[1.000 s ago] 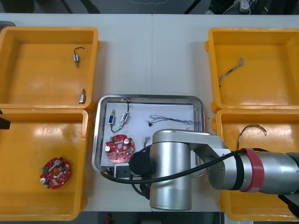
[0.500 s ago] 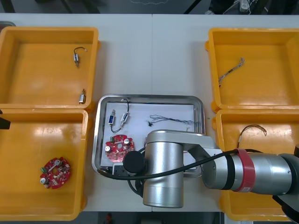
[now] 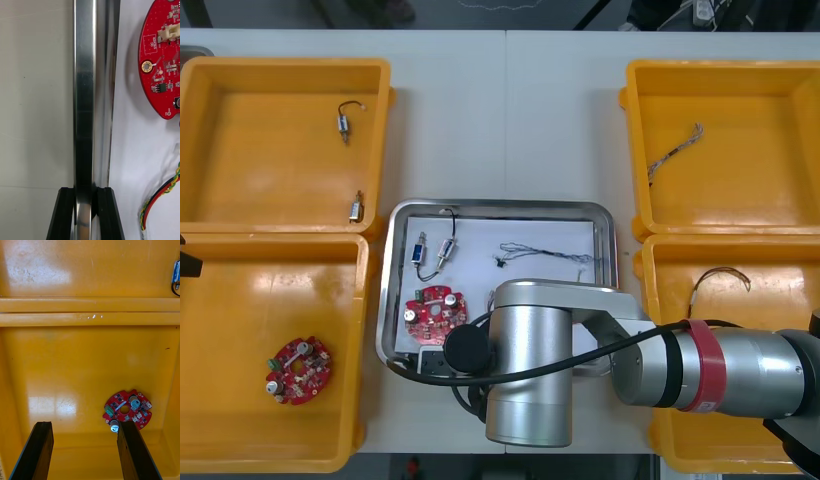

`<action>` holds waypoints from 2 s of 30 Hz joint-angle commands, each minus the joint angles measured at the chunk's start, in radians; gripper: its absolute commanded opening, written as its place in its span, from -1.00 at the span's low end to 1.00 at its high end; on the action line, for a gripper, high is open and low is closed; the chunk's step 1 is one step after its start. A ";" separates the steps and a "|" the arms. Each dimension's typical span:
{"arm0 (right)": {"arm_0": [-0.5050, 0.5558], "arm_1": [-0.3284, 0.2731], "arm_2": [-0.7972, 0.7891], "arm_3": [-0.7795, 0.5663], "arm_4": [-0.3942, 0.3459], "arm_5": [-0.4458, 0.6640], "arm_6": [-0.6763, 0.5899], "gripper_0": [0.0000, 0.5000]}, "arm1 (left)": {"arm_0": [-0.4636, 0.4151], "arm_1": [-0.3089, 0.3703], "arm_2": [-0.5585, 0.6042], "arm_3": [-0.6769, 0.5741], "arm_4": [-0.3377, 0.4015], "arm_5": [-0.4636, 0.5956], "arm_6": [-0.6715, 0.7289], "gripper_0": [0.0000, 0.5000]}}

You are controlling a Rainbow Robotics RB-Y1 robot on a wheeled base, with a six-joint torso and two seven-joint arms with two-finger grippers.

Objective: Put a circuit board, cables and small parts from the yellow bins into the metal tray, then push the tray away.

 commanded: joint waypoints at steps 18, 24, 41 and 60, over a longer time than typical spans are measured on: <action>-0.105 -0.030 0.012 -0.013 0.108 -0.008 -0.071 -1.00 | 0.018 0.039 0.008 -0.028 -0.009 -0.009 -0.063 1.00; -0.160 -0.039 0.013 -0.012 0.108 -0.008 -0.063 -1.00 | 0.018 0.039 0.008 -0.028 -0.009 -0.009 -0.063 1.00; -0.317 -0.053 0.013 0.079 0.080 -0.017 -0.028 -1.00 | 0.018 0.039 0.008 -0.028 -0.009 -0.009 -0.063 1.00; -0.435 -0.024 0.015 0.219 0.079 -0.052 0.032 -1.00 | 0.018 0.039 0.008 -0.028 -0.009 -0.009 -0.063 1.00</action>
